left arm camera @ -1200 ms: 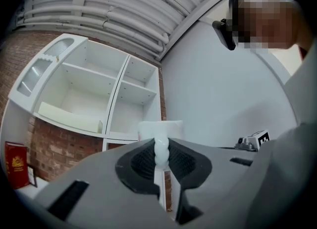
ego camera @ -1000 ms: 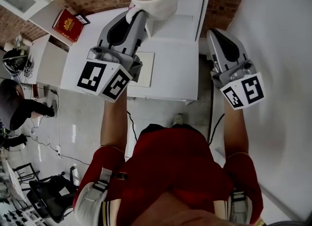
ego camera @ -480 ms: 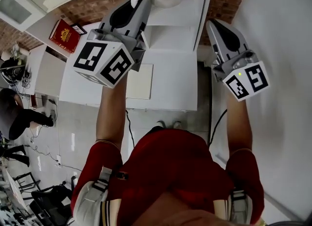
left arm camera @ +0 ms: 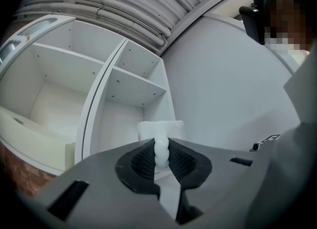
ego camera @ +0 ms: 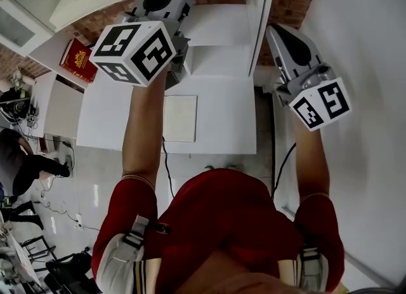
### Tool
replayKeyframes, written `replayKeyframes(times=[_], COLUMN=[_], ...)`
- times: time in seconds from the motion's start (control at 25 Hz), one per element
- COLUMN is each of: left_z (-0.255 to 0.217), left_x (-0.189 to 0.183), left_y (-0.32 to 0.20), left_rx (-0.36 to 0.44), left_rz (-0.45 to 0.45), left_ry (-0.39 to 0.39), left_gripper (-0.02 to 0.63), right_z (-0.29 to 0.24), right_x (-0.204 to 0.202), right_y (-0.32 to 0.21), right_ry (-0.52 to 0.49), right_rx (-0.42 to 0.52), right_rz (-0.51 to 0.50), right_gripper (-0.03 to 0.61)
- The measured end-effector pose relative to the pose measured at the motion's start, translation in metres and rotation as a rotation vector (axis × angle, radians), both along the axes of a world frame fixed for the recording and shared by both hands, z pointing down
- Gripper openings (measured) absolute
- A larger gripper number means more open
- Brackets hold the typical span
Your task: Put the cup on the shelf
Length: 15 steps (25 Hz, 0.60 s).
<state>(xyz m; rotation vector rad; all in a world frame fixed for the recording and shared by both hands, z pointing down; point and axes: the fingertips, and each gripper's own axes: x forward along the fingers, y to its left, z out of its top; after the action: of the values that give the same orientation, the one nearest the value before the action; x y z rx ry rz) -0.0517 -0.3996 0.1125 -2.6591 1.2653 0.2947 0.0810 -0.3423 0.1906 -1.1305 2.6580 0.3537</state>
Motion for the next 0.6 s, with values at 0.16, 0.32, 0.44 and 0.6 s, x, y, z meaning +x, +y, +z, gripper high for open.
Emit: replayKeyframes(times=[0.16, 0.32, 0.44, 0.6], left_z=[-0.002, -0.002, -0.004, -0.004], left_x=[0.000, 0.001, 0.002, 0.005], left_y=[-0.026, -0.049, -0.062, -0.076], left_rx=[-0.016, -0.030, -0.036, -0.047], left_rz=[-0.015, -0.036, -0.046, -0.060], left_ry=[0.003, -0.002, -0.006, -0.013], left_gripper=[0.046, 0.046, 0.046, 0.046], right_z=[0.001, 0.003, 0.005, 0.008], right_x=[0.002, 0.003, 0.006, 0.010], right_y=[-0.007, -0.013, -0.017, -0.021], right_ry=[0.002, 0.010, 0.012, 0.009], right_rx=[0.000, -0.001, -0.004, -0.009], right_rz=[0.009, 0.012, 0.017, 0.023], right_gripper=[-0.003, -0.003, -0.003, -0.003])
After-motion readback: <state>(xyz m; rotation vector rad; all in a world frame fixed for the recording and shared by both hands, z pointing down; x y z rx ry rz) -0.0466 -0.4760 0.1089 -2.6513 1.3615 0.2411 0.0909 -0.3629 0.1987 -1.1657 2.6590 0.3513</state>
